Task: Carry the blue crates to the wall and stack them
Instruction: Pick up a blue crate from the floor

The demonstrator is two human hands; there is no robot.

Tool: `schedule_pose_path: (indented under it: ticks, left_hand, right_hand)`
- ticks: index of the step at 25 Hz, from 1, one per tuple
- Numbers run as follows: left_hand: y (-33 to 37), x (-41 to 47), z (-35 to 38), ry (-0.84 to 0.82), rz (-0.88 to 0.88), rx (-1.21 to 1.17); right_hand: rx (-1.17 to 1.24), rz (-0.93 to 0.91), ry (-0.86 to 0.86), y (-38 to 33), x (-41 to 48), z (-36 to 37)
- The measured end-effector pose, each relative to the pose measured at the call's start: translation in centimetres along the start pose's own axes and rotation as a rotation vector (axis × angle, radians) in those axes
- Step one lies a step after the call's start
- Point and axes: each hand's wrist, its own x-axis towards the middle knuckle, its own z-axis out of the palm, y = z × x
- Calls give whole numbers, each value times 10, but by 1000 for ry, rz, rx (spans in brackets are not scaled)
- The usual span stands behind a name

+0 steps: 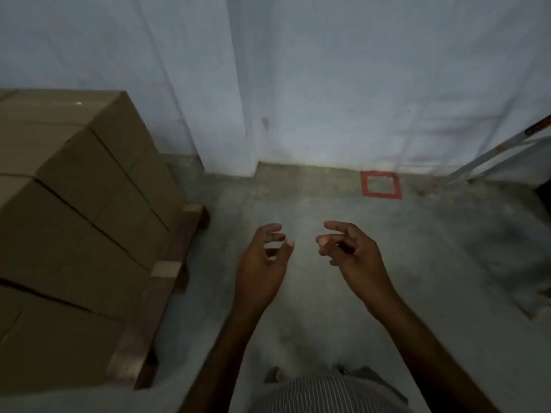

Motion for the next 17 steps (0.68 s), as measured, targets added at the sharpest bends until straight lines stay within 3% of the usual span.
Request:
schedule_pose_path:
  ticks: [8,12,17]
  left_hand:
    - [-29,-79,8,157,-230,-39]
    - [-33,-160,35,398,-409,-133]
    - [-36,-280,72,627,-641,-339]
  right_hand:
    - [-50,91,-151,57,-40,-8]
    - [-99,85,-358,84,-63,-26]
    - [-57,251,-618,118,-120,-39]
